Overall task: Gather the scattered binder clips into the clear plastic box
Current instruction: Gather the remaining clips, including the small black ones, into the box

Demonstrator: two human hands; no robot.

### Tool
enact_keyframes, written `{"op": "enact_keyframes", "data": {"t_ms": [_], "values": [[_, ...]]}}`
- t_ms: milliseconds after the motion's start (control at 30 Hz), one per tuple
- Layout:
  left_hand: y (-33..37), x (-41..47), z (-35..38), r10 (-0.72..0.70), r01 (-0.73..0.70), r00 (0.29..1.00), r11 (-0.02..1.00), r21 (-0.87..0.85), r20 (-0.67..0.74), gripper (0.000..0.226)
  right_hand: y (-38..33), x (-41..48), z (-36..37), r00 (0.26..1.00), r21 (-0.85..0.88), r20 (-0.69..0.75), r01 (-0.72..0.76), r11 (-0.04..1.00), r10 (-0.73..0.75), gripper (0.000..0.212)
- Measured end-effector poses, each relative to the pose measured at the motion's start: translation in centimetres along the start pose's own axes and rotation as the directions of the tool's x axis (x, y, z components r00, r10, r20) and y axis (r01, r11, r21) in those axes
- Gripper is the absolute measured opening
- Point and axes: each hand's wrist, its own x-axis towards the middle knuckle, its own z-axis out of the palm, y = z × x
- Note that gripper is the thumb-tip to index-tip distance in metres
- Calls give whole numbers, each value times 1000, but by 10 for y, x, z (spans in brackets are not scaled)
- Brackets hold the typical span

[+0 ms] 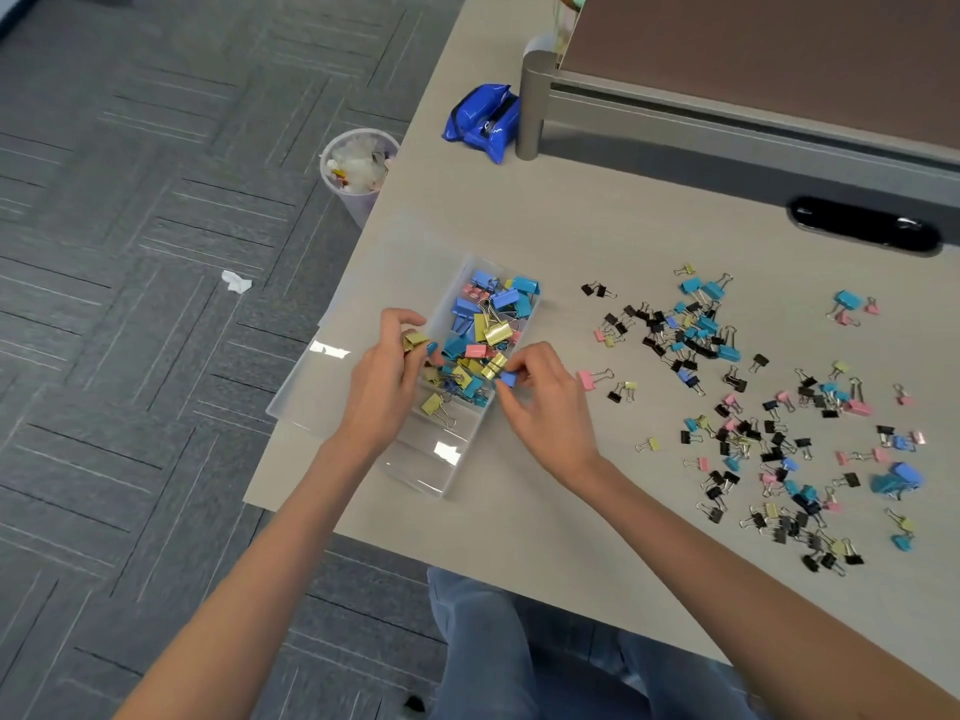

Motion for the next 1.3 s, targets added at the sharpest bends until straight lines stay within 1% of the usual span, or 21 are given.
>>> {"op": "enact_keyframes", "data": {"t_ms": [67, 133, 233, 300, 367, 433, 500, 533, 633, 767, 867, 1000, 1167, 1300], "values": [[-1, -3, -4, -4, 3, 1000, 994, 113, 12, 11, -6, 3, 6, 998, -62, 45, 38, 997, -35, 13], [-1, -6, -9, -14, 6, 999, 988, 154, 51, 6, -11, 6, 11, 995, -130, 64, 88, 988, -80, 14], [-9, -9, -12, -10, -2, 997, 989, 149, 78, 7, -16, 7, 15, 985, -252, 77, 172, 952, -158, 19], [-14, -10, -11, 44, -49, 998, 992, 115, 43, 10, -16, 7, 16, 981, -336, 90, 195, 921, -175, 21], [-19, -10, -9, 121, -121, 993, 986, 117, 14, 8, -13, 7, 16, 981, -367, 97, 192, 910, -168, 23], [-19, -8, -7, 148, -152, 988, 983, 105, 41, 9, -10, 6, 15, 980, -353, 102, 198, 914, -173, 20], [-17, -8, -5, 143, -149, 985, 987, 63, 99, 9, -8, 6, 12, 980, -327, 91, 199, 924, -179, 14], [-16, -8, -4, 154, -163, 980, 984, 69, 125, 9, -7, 5, 10, 982, -314, 79, 189, 931, -172, 11], [-18, -10, 2, 215, -249, 957, 954, 170, 196, 13, -3, 4, 5, 988, -295, 49, 152, 943, -144, 3], [-22, -18, 10, 283, -353, 918, 901, 253, 277, 26, 2, 1, -3, 991, -254, 66, 130, 958, -117, 2], [-17, -23, 11, 271, -339, 923, 910, 240, 275, 32, 3, -3, -8, 992, -218, 97, 102, 971, -83, 3], [-2, -22, 14, 284, -323, 933, 932, 165, 222, 21, 6, -5, -14, 993, -178, 115, 56, 983, -36, 5], [28, -14, 42, 334, -348, 920, 937, 34, 204, 7, 18, -10, -36, 997, -145, 71, -8, 989, 18, 3], [60, -4, 73, 358, -366, 911, 931, 2, 206, 5, 38, -19, -64, 998, -143, 19, -64, 988, 68, 4]]}}
